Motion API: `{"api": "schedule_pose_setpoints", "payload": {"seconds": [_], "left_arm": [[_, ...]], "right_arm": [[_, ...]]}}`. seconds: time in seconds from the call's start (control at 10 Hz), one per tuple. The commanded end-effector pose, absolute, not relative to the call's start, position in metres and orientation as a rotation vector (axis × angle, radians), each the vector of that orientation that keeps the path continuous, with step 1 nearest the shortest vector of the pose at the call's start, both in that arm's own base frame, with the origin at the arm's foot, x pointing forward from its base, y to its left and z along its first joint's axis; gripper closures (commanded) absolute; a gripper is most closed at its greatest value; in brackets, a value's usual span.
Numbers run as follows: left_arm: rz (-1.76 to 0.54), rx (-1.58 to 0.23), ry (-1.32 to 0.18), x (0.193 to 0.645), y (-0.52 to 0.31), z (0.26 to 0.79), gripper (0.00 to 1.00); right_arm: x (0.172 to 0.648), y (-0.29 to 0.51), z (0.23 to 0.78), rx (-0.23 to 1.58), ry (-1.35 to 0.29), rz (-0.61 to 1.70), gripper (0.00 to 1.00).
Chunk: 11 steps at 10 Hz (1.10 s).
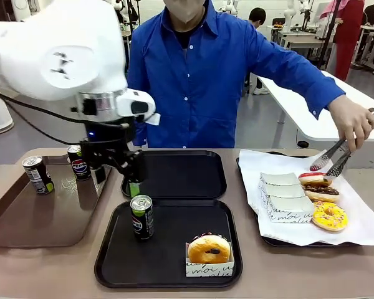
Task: Set up donuts and drinks on trays.
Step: Pick up one Pepsi coke and place it on the Flat Tray, then pick up one Pepsi coke from the Handle tray and place it on the Flat Tray without a Pepsi coke.
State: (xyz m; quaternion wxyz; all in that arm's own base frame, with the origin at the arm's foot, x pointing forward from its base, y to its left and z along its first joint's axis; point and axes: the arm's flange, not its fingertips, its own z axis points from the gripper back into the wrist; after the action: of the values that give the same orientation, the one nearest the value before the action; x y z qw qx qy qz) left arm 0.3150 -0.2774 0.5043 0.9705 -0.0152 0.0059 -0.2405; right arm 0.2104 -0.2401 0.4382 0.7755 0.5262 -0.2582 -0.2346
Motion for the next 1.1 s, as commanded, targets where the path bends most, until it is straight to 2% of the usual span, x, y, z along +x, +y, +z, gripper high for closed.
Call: {"api": "schedule_pose_setpoints", "payload": {"seconds": [0.0, 0.3, 0.4, 1.0], "left_arm": [[-0.467, -0.077, -0.031, 0.304, -0.242, 0.511, 0.00], [-0.364, -0.120, -0.018, 0.310, -0.206, 0.511, 0.00], [-0.410, -0.066, -0.038, 0.307, -0.227, 0.522, 0.00], [-0.410, -0.066, -0.038, 0.307, -0.227, 0.522, 0.00]], "right_arm": [[0.213, -0.241, 0.438, 1.158, -0.590, -0.491, 0.00], [0.213, -0.241, 0.438, 1.158, -0.590, -0.491, 0.00], [0.213, -0.241, 0.438, 1.158, -0.590, -0.491, 0.00], [0.213, -0.241, 0.438, 1.158, -0.590, -0.491, 0.00]]}}
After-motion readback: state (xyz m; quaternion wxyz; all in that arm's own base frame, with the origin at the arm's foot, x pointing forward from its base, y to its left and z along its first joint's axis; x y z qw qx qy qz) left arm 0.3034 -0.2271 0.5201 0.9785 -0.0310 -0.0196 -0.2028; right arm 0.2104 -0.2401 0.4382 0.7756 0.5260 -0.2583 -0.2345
